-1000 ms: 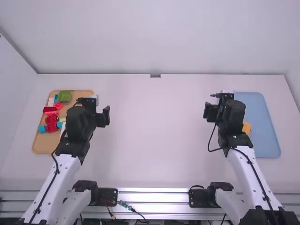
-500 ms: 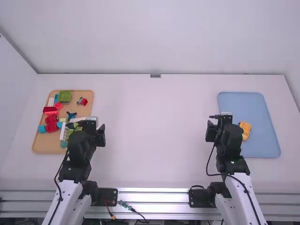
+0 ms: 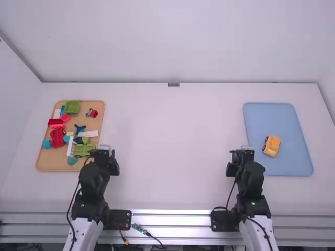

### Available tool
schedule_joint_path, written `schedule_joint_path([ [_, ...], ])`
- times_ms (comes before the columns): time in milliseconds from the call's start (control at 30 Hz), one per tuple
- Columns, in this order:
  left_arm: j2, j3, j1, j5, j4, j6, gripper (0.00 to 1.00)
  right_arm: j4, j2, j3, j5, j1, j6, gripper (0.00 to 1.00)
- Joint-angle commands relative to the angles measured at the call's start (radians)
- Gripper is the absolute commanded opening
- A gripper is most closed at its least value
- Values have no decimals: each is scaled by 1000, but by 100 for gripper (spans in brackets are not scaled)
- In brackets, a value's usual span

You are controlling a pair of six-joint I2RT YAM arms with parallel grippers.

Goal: Assemble lego blocks to make yellow taxi

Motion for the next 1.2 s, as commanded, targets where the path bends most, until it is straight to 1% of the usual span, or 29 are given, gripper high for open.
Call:
schedule_joint_path([
  [0, -44, -10, -1, -2, -4, 7, 9, 4, -46, -14, 1, 3, 2, 9],
  [100, -92, -10, -1, -2, -4, 7, 5, 4, -102, -14, 1, 3, 2, 4],
  [200, -131, -10, -1, -2, -4, 7, 1, 4, -150, -14, 1, 3, 2, 0],
  [633, -263, -10, -1, -2, -4, 7, 0, 4, -314, -14, 1, 3, 2, 0],
  [933, -263, -10, -1, -2, -4, 7, 0, 4, -409, -14, 1, 3, 2, 0],
  [1167, -263, -10, -1, -2, -4, 7, 0, 4, -409, -14, 1, 3, 2, 0],
])
